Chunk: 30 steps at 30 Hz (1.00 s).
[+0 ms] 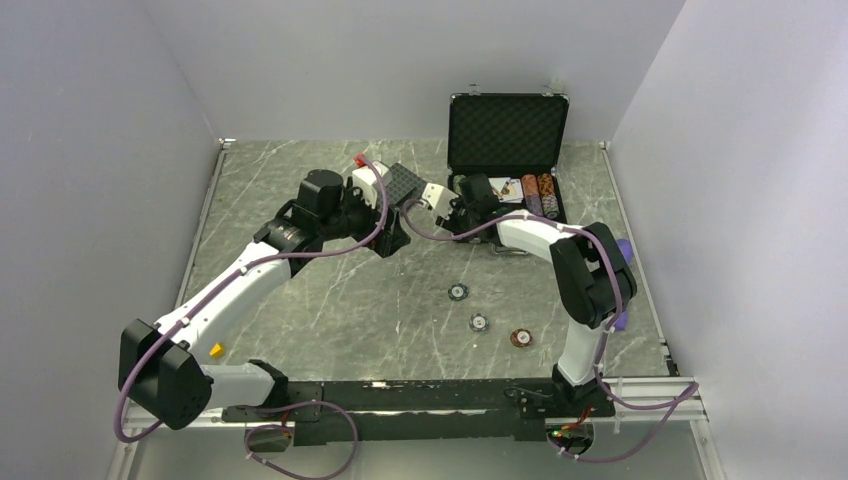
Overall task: Pack up texas hold em set
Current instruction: Place the poker chip in the chip case.
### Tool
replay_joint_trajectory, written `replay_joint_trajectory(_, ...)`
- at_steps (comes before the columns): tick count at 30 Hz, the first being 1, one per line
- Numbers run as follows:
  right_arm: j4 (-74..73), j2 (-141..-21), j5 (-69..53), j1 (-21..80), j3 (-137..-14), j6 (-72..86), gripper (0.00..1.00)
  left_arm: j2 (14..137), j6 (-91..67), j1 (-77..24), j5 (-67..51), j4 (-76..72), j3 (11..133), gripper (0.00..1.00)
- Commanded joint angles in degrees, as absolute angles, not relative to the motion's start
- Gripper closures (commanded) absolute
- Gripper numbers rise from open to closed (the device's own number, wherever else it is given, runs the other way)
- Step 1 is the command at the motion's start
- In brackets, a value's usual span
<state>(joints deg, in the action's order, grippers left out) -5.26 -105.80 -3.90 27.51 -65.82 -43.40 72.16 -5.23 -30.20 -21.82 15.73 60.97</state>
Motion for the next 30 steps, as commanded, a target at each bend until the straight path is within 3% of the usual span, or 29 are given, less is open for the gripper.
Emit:
replay_joint_trajectory(1,-0.36,-102.45,-0.19,27.73,-64.63,-43.59,0.55,72.24,-5.89,-29.96,-23.27,14.41,61.50,0.01)
replay_joint_trajectory(30,4.45,-105.36,4.04,27.91,-64.08,-44.49,0.50,72.92,-6.33,-29.62,-23.63,14.34,61.53,0.00)
